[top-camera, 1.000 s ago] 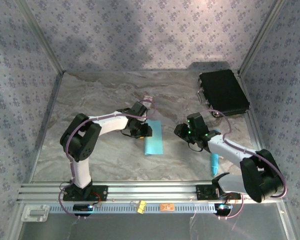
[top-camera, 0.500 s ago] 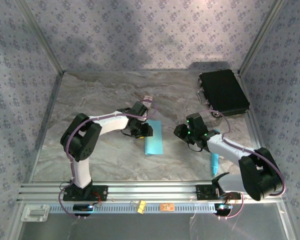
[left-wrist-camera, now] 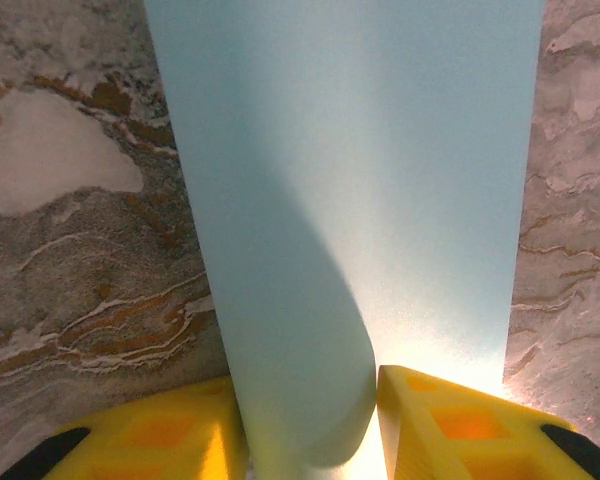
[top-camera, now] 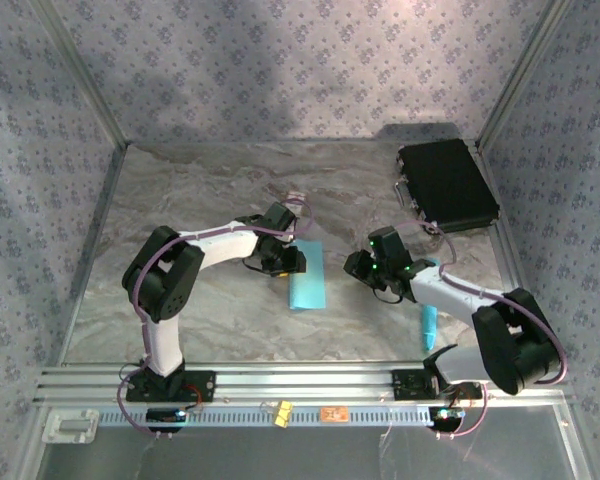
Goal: Fold a paper plane with a square sheet of paper (pick it up from the middle)
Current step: Hold the square sheet of paper at the center of the table.
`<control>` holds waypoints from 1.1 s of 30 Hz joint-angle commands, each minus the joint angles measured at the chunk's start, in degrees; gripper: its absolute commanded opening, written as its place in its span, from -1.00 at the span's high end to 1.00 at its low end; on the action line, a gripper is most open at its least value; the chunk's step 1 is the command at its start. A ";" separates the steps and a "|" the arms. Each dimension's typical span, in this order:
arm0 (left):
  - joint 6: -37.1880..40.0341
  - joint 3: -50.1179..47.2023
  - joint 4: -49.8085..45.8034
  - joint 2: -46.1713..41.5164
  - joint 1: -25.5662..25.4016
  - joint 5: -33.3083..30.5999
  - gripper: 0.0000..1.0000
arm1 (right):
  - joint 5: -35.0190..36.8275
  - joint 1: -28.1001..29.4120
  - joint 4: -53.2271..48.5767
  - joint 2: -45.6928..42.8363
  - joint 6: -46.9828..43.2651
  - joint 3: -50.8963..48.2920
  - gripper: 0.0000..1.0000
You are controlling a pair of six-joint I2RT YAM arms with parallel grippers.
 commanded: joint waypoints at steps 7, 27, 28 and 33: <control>1.13 -0.62 -2.91 3.59 0.47 -6.34 0.21 | -2.01 0.80 0.11 0.61 -2.07 2.01 0.24; 1.19 -0.38 -3.18 3.66 0.41 -6.52 0.21 | -8.35 5.15 3.90 14.64 -5.23 10.78 0.74; 1.20 -0.34 -3.24 3.68 0.34 -6.53 0.21 | -8.61 5.38 4.19 15.53 -5.14 11.35 0.79; 1.21 -0.34 -3.18 3.94 0.33 -6.55 0.21 | -9.79 6.68 5.60 19.55 -4.99 13.85 0.96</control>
